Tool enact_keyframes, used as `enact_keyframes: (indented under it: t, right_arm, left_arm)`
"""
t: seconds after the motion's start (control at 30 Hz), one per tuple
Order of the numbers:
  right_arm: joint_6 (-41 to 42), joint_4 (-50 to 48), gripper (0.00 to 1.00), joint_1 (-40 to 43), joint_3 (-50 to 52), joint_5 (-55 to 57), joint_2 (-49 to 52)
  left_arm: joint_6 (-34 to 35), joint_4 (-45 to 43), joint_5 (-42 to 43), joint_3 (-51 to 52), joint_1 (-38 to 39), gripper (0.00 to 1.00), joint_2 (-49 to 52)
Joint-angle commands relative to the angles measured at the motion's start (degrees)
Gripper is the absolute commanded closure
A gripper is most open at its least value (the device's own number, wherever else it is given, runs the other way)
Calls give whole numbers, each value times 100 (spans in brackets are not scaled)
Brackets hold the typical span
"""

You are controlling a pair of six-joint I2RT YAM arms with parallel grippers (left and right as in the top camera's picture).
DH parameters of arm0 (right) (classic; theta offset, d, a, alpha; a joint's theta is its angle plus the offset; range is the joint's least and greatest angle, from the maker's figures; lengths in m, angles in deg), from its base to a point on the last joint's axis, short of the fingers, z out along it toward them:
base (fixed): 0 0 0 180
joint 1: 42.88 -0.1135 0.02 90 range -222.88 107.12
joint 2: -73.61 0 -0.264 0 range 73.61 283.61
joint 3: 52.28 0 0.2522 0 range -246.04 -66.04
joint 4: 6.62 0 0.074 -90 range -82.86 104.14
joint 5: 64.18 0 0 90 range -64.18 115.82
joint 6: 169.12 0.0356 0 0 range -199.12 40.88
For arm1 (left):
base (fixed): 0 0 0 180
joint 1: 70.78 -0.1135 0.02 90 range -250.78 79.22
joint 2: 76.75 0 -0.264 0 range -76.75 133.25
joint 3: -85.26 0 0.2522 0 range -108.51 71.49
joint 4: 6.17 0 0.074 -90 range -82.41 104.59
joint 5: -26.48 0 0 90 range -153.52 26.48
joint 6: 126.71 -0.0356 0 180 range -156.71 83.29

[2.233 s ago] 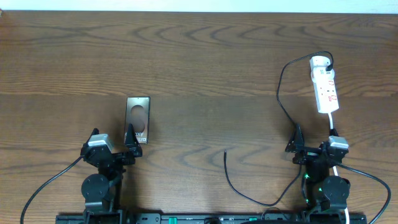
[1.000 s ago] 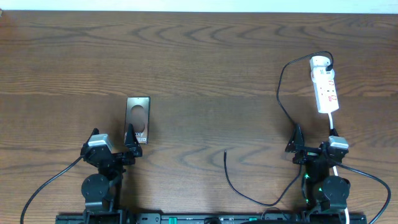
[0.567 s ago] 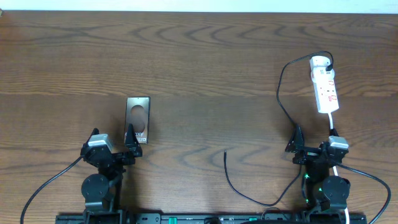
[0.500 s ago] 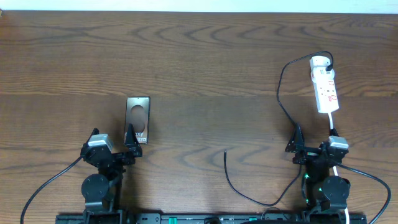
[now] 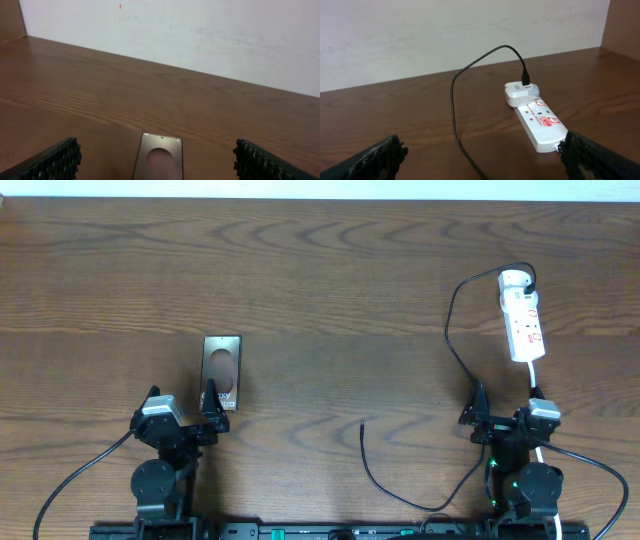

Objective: Plug charger to phone and switch on socket

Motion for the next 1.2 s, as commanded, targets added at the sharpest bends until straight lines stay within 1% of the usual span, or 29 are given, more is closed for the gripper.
enact_keyframes:
  t: [0.0, 0.1, 0.2, 0.33, 0.43, 0.53, 0.7, 0.77, 0.83, 0.9, 1.17]
  right_arm:
    - [-46, 24, 1, -55, 4, 48, -50]
    - [-46, 24, 1, -55, 4, 48, -50]
    - [-46, 24, 1, -55, 4, 48, -50]
    - [-46, 24, 1, -55, 4, 48, -50]
    - [-46, 24, 1, -55, 4, 48, -50]
    - [-44, 24, 1, -55, 4, 48, -50]
    - [-46, 24, 1, -55, 4, 48, -50]
    - [-46, 24, 1, -55, 4, 48, -50]
    - [-46, 24, 1, -55, 4, 48, -50]
    - [-46, 24, 1, -55, 4, 48, -50]
    - [-46, 24, 1, -55, 4, 48, -50]
  left_arm:
    - [-120, 205, 164, -125, 13, 4, 83]
    - [-186, 208, 164, -450, 11, 4, 389]
    - [-313, 208, 164, -988, 13, 4, 1001]
    - [-538, 273, 168, -2017, 13, 4, 2260]
    - [-645, 638, 232, -3075, 13, 4, 3429]
    - [-741, 1443, 326, -4358, 13, 4, 4666]
    - [-787, 3676, 382, -6863, 13, 4, 6881]
    - [-785, 4463, 380, -7656, 13, 4, 7611]
    - [-782, 5097, 380, -8240, 13, 4, 8231]
    - [-782, 5327, 380, -8459, 13, 4, 8642]
    - [-758, 5569, 382, -8454, 13, 4, 9680]
